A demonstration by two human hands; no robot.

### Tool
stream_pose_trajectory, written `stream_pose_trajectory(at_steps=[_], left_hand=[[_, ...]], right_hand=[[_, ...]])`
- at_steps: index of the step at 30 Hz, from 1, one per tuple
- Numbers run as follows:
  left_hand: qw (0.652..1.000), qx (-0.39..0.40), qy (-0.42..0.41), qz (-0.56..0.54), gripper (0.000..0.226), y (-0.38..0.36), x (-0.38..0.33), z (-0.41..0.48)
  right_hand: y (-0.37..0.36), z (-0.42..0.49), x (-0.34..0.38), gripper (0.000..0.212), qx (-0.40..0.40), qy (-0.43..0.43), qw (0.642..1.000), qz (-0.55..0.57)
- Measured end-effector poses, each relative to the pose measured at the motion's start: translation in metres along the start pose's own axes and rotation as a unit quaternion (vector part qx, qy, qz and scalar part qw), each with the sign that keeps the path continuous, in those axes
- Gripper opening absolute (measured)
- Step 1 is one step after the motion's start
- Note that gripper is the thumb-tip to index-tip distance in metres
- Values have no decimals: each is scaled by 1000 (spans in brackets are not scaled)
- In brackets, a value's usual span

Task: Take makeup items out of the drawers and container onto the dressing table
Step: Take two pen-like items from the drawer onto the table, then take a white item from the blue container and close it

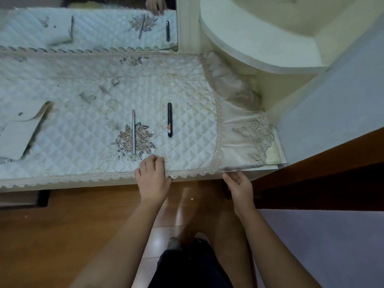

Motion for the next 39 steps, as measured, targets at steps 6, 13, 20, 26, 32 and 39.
stream_pose_trajectory(at_steps=[6,13,20,26,32,39], left_hand=[[1000,1,25,14,52,-2,-5,6],[999,32,10,33,53,6,-7,3],[991,48,94,-77,48,60,7,-61],[926,40,341,-156,34,107,54,-168],[730,-43,634,-253,26,107,123,-269],[557,-146,758,-306,29,115,183,-356]], right_hand=[[-6,13,4,33,-6,-36,996,81],[1,17,-2,50,3,-66,996,53],[30,1,3,46,58,5,987,-151],[54,-20,-13,41,184,75,919,-340],[26,-37,-29,40,269,68,851,-445],[-65,-94,-43,38,376,133,751,-527]])
Point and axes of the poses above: each hand's wrist, its own z-axis towards the middle knuckle, its own y-axis out of the back of the hand, x = y × z, the point moved 1 cm from there along z, towards the middle knuckle, and after that the axes turned 11 degrees about -x, right-handed, at the moved point
